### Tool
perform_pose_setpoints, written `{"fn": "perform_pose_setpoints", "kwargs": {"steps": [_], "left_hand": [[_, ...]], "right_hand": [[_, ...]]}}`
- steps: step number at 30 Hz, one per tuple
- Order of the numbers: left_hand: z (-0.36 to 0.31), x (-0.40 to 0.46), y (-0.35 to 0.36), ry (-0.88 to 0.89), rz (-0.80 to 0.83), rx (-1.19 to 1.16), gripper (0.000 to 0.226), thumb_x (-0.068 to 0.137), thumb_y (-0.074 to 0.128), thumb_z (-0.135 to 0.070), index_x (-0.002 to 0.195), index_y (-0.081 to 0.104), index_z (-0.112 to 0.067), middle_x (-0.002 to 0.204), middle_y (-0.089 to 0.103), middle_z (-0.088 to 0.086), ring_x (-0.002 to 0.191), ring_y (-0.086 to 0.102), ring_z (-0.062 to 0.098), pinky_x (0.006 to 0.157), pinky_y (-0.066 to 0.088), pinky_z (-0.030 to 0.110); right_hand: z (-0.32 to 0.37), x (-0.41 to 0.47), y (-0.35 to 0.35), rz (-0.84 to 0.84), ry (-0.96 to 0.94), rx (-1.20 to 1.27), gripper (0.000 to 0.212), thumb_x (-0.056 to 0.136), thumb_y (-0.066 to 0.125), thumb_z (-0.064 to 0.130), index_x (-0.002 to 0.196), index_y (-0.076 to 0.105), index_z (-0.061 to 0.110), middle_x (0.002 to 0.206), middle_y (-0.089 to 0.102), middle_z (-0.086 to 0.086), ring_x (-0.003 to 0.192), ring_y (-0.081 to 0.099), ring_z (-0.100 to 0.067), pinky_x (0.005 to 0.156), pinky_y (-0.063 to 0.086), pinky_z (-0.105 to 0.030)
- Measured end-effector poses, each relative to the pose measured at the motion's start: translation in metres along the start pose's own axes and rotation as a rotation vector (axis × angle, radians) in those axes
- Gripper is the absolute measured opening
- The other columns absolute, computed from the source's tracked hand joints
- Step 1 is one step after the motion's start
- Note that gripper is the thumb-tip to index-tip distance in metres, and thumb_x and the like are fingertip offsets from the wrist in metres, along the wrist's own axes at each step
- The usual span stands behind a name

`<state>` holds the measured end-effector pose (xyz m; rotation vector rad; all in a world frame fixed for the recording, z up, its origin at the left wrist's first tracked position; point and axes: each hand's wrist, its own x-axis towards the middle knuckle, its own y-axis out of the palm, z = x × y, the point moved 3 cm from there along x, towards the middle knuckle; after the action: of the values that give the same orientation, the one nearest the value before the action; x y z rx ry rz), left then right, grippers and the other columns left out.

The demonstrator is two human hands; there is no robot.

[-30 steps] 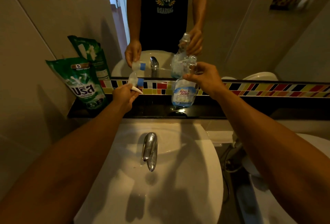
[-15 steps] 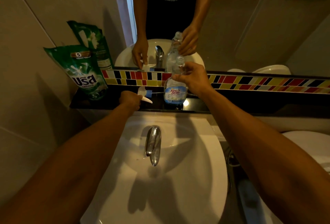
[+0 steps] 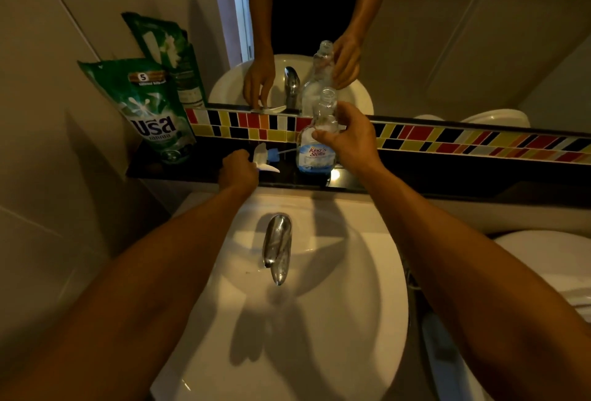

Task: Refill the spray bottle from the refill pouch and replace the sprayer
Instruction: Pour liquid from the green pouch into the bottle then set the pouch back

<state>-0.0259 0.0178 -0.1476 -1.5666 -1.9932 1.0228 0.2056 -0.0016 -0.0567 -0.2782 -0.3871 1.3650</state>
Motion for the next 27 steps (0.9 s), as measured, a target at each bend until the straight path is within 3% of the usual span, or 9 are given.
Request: {"fn": "perform_pose_setpoints", "kwargs": {"steps": [3, 5, 8, 12, 15, 18, 20, 24, 27], "left_hand": [[0.002, -0.005, -0.012, 0.061, -0.049, 0.054, 0.034, 0.099, 0.059, -0.018, 0.132, 0.060, -0.010, 0.129, 0.063, 0.013, 0.115, 0.061, 0.031, 0.081, 0.044, 0.034], [0.004, -0.008, -0.025, 0.098, -0.078, 0.091, 0.033, 0.100, 0.057, -0.025, 0.131, 0.061, -0.012, 0.129, 0.063, 0.012, 0.114, 0.061, 0.030, 0.080, 0.042, 0.035], [0.008, -0.011, -0.050, 0.156, -0.093, 0.142, 0.033, 0.099, 0.056, -0.030, 0.126, 0.064, -0.013, 0.127, 0.064, 0.013, 0.114, 0.061, 0.033, 0.086, 0.048, 0.040], [0.021, -0.016, -0.085, 0.195, -0.149, 0.178, 0.026, 0.097, 0.054, -0.030, 0.111, 0.066, -0.013, 0.115, 0.066, 0.014, 0.107, 0.062, 0.036, 0.084, 0.051, 0.044], [0.033, -0.021, -0.113, 0.206, -0.194, 0.173, 0.021, 0.096, 0.054, -0.027, 0.108, 0.066, -0.013, 0.112, 0.067, 0.013, 0.102, 0.063, 0.036, 0.082, 0.053, 0.044], [0.049, -0.023, -0.143, 0.175, -0.234, 0.137, 0.033, 0.094, 0.054, -0.026, 0.124, 0.064, -0.017, 0.121, 0.067, 0.014, 0.107, 0.064, 0.037, 0.086, 0.056, 0.046], [0.060, -0.023, -0.162, 0.161, -0.243, 0.108, 0.042, 0.093, 0.057, -0.025, 0.135, 0.057, -0.019, 0.125, 0.066, 0.013, 0.108, 0.064, 0.036, 0.085, 0.056, 0.045], [0.073, -0.021, -0.195, 0.169, -0.284, 0.127, 0.035, 0.095, 0.055, -0.020, 0.130, 0.056, -0.016, 0.120, 0.066, 0.015, 0.106, 0.063, 0.038, 0.075, 0.047, 0.038], [0.079, -0.011, -0.214, 0.116, -0.265, 0.058, 0.041, 0.095, 0.052, -0.018, 0.137, 0.051, -0.016, 0.127, 0.063, 0.018, 0.110, 0.062, 0.040, 0.082, 0.050, 0.041]], "right_hand": [[0.001, -0.012, -0.001, -0.159, -0.069, -0.023, 0.062, 0.089, 0.081, 0.025, 0.142, 0.052, 0.019, 0.144, 0.050, -0.005, 0.128, 0.054, -0.018, 0.099, 0.055, -0.032], [0.005, -0.024, -0.001, -0.279, -0.138, -0.072, 0.049, 0.092, 0.076, 0.030, 0.134, 0.053, 0.019, 0.138, 0.047, -0.006, 0.120, 0.058, -0.019, 0.093, 0.060, -0.036], [0.014, -0.043, 0.009, -0.349, -0.213, -0.092, 0.029, 0.097, 0.069, 0.022, 0.119, 0.053, 0.016, 0.125, 0.051, -0.006, 0.101, 0.062, -0.015, 0.082, 0.063, -0.037], [0.026, -0.059, 0.039, -0.270, -0.248, -0.090, 0.019, 0.099, 0.066, 0.016, 0.114, 0.055, 0.014, 0.112, 0.057, -0.002, 0.090, 0.060, -0.009, 0.076, 0.059, -0.027], [0.036, -0.062, 0.068, -0.172, -0.249, -0.074, 0.019, 0.100, 0.064, 0.015, 0.118, 0.058, 0.013, 0.105, 0.060, -0.003, 0.083, 0.059, -0.005, 0.074, 0.057, -0.026], [0.052, -0.062, 0.099, -0.033, -0.237, -0.054, 0.025, 0.101, 0.062, 0.016, 0.126, 0.059, 0.015, 0.112, 0.061, -0.001, 0.084, 0.062, -0.003, 0.075, 0.055, -0.021], [0.061, -0.059, 0.118, 0.058, -0.239, -0.072, 0.028, 0.101, 0.062, 0.015, 0.129, 0.059, 0.015, 0.117, 0.060, 0.001, 0.096, 0.062, -0.010, 0.083, 0.056, -0.030], [0.068, -0.048, 0.155, 0.211, -0.185, -0.135, 0.036, 0.101, 0.064, 0.018, 0.136, 0.056, 0.014, 0.128, 0.061, -0.005, 0.099, 0.064, -0.017, 0.090, 0.059, -0.041], [0.071, -0.039, 0.177, 0.269, -0.125, -0.131, 0.039, 0.103, 0.061, 0.018, 0.141, 0.054, 0.012, 0.125, 0.062, -0.004, 0.100, 0.060, -0.014, 0.092, 0.056, -0.038]]}}
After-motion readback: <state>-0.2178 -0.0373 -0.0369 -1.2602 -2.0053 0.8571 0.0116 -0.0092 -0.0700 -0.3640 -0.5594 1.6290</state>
